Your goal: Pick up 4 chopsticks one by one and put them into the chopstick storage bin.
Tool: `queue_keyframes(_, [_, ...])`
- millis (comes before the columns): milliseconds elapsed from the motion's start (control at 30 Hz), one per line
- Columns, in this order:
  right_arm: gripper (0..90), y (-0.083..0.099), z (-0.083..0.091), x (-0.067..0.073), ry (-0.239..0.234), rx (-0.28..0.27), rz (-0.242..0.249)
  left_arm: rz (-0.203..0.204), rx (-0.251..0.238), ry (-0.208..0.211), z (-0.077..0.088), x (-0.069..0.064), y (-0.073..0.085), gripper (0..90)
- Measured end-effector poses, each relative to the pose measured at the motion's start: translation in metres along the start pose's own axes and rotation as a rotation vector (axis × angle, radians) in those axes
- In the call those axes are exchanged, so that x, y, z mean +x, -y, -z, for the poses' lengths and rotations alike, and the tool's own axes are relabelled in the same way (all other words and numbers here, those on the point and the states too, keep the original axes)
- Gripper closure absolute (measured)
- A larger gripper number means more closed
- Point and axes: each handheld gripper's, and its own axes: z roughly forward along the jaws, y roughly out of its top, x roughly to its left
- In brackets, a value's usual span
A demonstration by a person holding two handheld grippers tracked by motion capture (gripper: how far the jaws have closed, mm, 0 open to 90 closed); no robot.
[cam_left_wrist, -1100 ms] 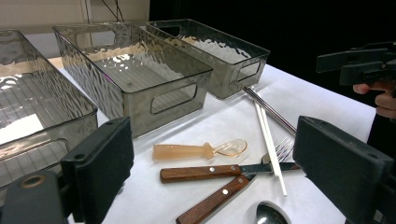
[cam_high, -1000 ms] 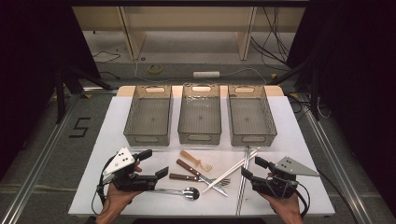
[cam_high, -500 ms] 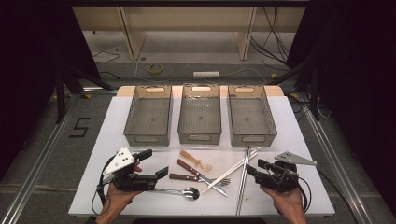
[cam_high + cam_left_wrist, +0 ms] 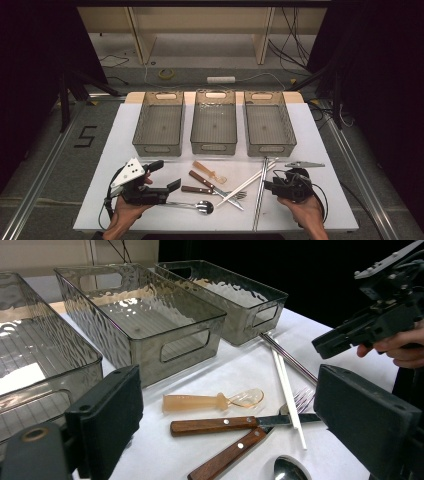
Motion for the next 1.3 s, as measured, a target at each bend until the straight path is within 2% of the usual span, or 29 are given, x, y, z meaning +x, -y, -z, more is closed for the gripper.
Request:
queue_keyframes(167, [60.5,-0.005,-0.011,-0.003,-0.005,0.04,-0.016,0.0,-0.001,0.0,0.0,0.0,0.0,11.7])
queue_keyframes(500, [66.4,-0.007,-0.021,-0.007,-0.014,0.07,-0.045,-0.004,0.002,0.003,0.0,0.0,0.0,11.7])
queue_keyframes(833, [69.4,-0.01,-0.029,-0.007,-0.004,0.104,-0.048,0.001,-0.002,0.002,0.0,0.0,0.0,11.7])
queue_keyframes(1033, [72.4,-0.009,-0.033,-0.005,0.009,0.113,-0.045,0.001,-0.002,0.002,0.0,0.0,-0.001,11.7])
queue_keyframes(1300, [72.2,-0.01,-0.035,-0.002,0.012,0.118,-0.042,0.002,-0.002,0.003,0.0,0.0,-0.001,11.7])
